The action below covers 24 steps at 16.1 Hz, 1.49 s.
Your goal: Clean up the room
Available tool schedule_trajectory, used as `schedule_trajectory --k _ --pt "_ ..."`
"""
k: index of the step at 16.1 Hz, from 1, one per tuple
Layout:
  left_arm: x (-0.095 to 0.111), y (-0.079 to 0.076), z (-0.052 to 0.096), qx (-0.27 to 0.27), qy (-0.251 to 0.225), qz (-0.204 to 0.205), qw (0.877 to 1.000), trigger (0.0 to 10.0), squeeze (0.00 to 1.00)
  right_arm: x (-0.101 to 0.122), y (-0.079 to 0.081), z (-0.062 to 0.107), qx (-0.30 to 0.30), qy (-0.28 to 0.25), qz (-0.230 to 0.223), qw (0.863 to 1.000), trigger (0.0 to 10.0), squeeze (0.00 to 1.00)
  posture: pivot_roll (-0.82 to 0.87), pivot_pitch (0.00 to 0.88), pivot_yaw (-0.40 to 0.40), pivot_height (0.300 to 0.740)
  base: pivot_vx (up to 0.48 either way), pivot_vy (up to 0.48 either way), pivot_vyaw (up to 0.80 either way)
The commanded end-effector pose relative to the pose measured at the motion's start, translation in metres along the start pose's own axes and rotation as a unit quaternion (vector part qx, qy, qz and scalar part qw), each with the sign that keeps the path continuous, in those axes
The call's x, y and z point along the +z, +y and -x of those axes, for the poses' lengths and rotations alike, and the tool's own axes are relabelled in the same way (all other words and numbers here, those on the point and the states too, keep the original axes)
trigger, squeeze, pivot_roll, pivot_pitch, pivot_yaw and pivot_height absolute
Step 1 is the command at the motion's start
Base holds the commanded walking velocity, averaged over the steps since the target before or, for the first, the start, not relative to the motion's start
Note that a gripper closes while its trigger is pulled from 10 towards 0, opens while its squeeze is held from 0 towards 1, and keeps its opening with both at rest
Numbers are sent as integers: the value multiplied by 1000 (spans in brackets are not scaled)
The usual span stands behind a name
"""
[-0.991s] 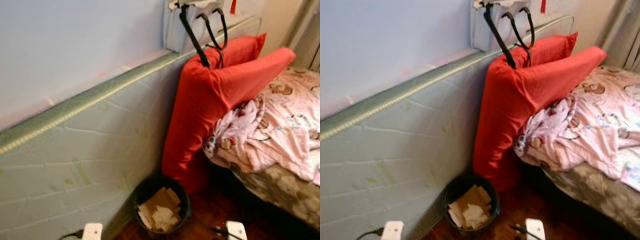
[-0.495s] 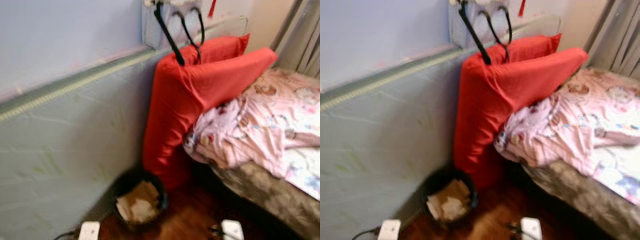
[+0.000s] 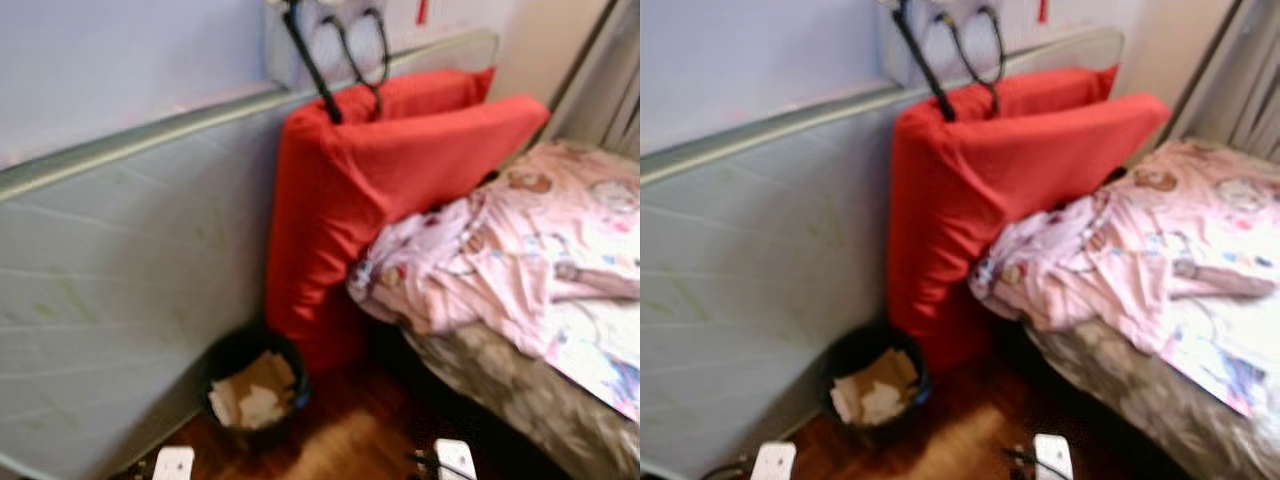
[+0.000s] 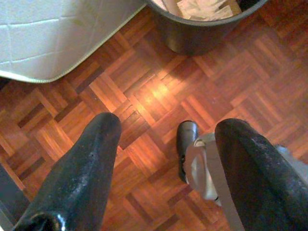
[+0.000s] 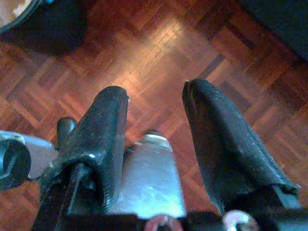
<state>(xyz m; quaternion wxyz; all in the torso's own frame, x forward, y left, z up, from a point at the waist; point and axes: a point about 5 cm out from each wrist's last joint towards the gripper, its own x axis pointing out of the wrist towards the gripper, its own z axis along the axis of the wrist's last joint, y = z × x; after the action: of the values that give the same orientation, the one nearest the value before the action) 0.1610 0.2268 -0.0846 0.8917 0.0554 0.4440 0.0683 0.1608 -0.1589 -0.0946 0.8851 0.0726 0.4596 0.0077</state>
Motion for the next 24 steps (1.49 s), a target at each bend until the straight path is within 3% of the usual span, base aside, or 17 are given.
schedule_trajectory --k 1,18,24 --pt "23 -22 -7 -39 -4 -7 999 10000 0 17 -18 -2 -47 9 -1 999 10000 0 51 0 -19 740 0 -274 0" --pt "31 -28 -8 -44 -17 -5 999 10000 0 18 -18 -2 -45 8 -2 999 10000 0 48 0 -17 740 0 -271 0" --pt "29 -26 -8 -39 -14 2 999 10000 0 19 -18 -2 -46 1 -12 999 10000 0 49 0 -17 740 0 0 0"
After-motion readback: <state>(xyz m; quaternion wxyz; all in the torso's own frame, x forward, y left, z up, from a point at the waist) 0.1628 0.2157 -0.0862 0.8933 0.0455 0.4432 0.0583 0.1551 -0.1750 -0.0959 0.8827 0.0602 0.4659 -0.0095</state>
